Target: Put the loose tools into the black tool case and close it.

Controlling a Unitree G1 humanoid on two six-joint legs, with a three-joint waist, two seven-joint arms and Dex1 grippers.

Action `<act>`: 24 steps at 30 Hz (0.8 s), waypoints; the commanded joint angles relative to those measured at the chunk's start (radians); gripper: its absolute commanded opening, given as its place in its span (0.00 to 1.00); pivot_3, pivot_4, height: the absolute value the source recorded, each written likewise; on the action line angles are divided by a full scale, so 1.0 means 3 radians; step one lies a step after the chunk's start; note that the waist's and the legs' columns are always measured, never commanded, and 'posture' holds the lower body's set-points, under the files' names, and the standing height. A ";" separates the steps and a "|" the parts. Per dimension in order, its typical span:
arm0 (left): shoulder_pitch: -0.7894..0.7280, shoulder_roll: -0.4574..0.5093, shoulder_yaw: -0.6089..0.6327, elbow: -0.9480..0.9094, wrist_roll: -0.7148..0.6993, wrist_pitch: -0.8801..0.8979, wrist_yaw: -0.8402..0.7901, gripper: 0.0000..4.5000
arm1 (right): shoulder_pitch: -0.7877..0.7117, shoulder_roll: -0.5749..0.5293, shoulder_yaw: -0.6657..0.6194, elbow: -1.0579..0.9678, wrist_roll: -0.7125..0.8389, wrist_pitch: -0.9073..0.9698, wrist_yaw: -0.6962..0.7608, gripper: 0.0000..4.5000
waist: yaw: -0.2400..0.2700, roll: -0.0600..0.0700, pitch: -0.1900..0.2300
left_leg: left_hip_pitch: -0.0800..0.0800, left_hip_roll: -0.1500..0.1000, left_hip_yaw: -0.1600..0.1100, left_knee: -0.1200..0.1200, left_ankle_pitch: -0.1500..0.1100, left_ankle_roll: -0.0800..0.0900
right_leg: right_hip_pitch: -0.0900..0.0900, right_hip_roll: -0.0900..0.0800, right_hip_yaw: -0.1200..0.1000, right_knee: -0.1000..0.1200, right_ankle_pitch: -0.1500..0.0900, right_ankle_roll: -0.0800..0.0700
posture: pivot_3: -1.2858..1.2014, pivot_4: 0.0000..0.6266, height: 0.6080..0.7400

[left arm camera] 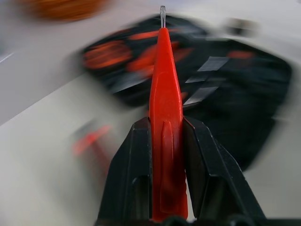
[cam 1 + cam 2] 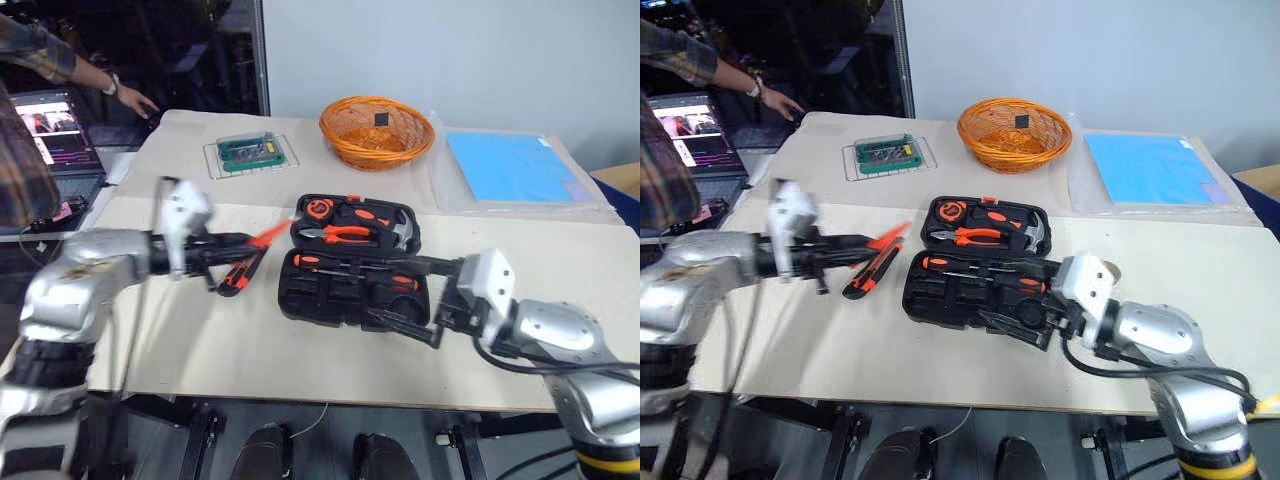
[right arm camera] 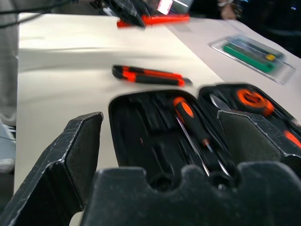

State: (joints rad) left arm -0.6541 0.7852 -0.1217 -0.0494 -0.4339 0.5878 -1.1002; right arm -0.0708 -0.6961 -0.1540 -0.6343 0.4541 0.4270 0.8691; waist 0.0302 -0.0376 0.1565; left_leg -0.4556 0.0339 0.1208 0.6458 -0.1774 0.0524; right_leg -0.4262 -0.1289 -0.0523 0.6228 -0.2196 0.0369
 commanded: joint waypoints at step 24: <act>-0.1233 -0.1125 -0.1239 0.2396 0.1773 -0.1882 -0.0907 0.10 | 0.0960 -0.0258 -0.0918 -0.0871 0.0319 0.0326 -0.0440 1.00 | -0.0015 0.0000 0.0001 | -0.0010 0.0001 -0.0016 0.0051 -0.0006 0.0060 | 0.0015 0.0002 0.0002 0.0005 -0.0005 0.0021 | 0.52 0.24 1.00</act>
State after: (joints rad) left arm -1.0214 0.4566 -0.4659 0.6714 0.0700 0.0411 -1.3387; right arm 0.2261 -0.7608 -0.4090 -0.8619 0.5335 0.5215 0.7518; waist 0.0257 -0.0378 0.1567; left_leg -0.4585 0.0340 0.1160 0.6613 -0.1793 0.0706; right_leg -0.4216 -0.1284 -0.0515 0.6244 -0.2213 0.0435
